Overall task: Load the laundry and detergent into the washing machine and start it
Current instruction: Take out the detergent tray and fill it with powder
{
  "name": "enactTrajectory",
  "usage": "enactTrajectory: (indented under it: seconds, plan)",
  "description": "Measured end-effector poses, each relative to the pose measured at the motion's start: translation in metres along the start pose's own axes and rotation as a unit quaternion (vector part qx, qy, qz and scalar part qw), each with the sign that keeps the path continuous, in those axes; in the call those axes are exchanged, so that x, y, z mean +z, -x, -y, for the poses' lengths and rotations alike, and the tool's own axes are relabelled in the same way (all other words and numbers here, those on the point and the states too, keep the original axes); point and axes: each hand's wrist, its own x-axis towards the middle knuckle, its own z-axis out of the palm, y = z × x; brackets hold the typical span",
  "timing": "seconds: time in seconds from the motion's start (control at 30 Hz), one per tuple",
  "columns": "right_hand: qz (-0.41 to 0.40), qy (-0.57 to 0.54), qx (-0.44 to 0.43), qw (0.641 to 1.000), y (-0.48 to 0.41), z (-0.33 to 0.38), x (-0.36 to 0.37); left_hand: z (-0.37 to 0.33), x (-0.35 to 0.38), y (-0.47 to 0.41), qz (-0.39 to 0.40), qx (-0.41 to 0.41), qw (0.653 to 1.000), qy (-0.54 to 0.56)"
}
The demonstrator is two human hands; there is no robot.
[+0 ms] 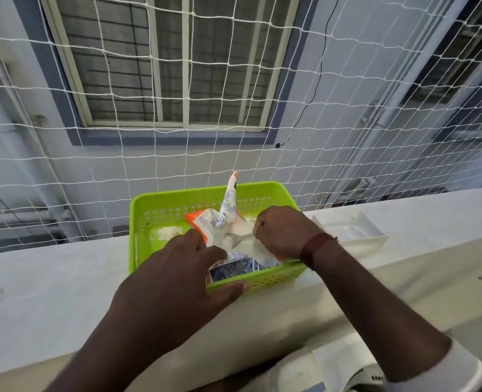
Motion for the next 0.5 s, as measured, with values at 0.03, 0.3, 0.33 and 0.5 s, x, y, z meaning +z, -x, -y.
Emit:
enactTrajectory:
  seconds: [0.03,0.3,0.33,0.5]
  plan:
    - [0.026,-0.008,-0.006,1.000,0.001,0.001,-0.002,0.000,0.000,0.000,-0.002,0.000,1.000,-0.001]
    - [0.061,-0.077,0.027,0.995,0.007,0.003,-0.013,-0.001,0.001,0.001,-0.010,-0.001,1.000,-0.005]
    - [0.053,-0.089,0.036,0.994,0.010,0.002,-0.015,-0.001,0.001,0.001,-0.012,0.001,1.000,-0.001]
    - [0.022,-0.133,0.050,0.990,0.023,-0.007,-0.028,0.000,0.002,0.003,-0.019,0.004,1.000,0.006]
